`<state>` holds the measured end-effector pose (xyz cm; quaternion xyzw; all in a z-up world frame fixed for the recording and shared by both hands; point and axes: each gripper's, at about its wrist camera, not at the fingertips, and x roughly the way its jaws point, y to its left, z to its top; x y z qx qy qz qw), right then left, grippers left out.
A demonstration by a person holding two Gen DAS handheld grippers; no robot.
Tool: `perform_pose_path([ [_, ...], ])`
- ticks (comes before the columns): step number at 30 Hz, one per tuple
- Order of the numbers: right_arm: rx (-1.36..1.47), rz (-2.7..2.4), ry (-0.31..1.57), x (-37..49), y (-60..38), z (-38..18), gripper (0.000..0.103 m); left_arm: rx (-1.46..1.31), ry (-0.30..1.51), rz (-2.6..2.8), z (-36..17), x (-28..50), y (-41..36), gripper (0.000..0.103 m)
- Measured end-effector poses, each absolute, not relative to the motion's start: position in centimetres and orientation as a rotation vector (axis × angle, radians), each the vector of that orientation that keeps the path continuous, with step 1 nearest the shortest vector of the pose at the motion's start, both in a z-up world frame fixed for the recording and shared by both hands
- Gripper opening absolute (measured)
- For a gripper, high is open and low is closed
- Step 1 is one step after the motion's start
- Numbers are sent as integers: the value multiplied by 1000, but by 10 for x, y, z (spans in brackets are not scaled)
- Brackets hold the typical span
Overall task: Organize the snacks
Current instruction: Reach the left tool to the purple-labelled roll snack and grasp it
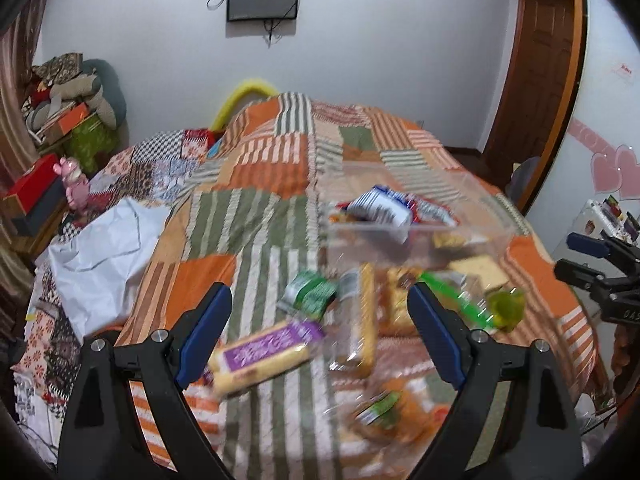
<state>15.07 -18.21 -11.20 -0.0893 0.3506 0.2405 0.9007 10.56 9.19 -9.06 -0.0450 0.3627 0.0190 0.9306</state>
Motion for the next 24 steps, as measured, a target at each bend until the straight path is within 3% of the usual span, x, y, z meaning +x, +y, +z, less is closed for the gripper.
perform_pose_path([
  [14, -113, 451, 871, 153, -190, -150, 76, -172, 893, 45, -158, 137, 141, 90],
  [24, -126, 423, 869, 153, -187, -156, 76, -215, 1002, -21, -187, 155, 144, 90],
])
